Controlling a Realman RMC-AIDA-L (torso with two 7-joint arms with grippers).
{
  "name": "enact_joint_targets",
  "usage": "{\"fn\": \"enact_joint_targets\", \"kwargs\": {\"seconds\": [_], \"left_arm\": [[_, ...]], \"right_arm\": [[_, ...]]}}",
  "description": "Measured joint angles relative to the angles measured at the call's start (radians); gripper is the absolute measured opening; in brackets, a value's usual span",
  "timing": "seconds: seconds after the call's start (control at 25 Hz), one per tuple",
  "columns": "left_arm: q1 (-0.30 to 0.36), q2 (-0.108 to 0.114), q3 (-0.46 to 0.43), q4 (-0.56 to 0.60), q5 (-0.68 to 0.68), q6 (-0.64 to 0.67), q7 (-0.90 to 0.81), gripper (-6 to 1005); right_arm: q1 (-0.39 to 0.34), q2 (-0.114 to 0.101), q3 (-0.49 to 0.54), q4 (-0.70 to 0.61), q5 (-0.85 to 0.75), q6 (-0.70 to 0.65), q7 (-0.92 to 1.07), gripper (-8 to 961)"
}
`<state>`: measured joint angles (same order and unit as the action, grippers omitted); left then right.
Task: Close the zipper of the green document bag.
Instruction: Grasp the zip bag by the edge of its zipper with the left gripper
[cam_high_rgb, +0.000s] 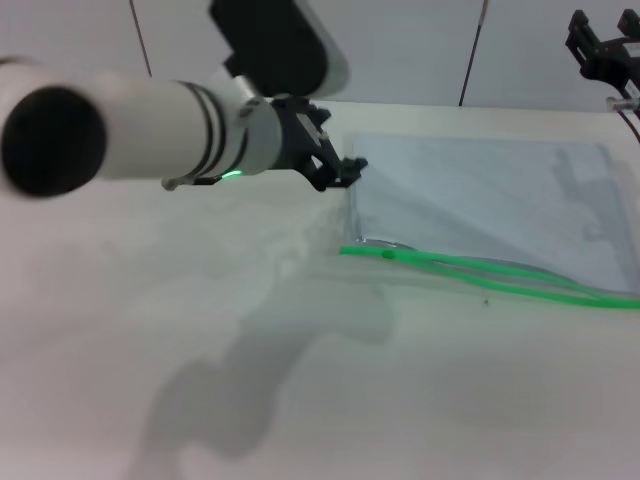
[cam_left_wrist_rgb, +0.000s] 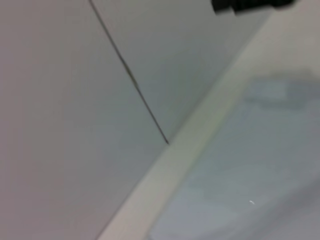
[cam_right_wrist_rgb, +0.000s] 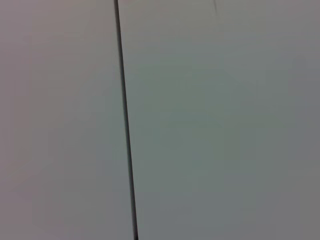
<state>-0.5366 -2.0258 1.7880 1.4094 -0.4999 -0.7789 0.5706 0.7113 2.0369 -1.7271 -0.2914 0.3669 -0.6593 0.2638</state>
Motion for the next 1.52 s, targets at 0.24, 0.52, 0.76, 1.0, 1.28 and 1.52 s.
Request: {"fn": "enact_joint_targets", "kwargs": {"seconds": [0.24,0.52,0.76,1.0,1.28,1.52], "left_arm": [[-0.125,-0.001,0.025,-0.011,0.078,-0.216,-0.038,684],[-0.166,-0.002,0.152,0.001,0.181,-0.298,-0.088,681],[-0.184,-0.003,0.197,0.004,0.175,-0.325,-0.098,678],[-0.195,-0.006,0.236,-0.010,0.170,-0.311,-0.099,676],[-0.231,-0.007,0.274,-0.084,0.144,-0.274,-0.101,673],[-0.252,-0.007,0.290,-0.161,0.144,-0.208,-0.104,670]], "right_arm": [[0.010,0.000,0.000,0.000,0.000,0.003,0.000,642],[0.007,0.000,0.000,0.000,0.000,0.003,0.000,642],[0.010,0.000,0.000,0.001,0.000,0.004,0.000,642],[0.012,0.000,0.000,0.002,0.000,0.004,0.000,641],[0.019,0.000,0.000,0.002,0.000,0.004,0.000,641],[0.019,0.000,0.000,0.000,0.000,0.004,0.002,641]]}}
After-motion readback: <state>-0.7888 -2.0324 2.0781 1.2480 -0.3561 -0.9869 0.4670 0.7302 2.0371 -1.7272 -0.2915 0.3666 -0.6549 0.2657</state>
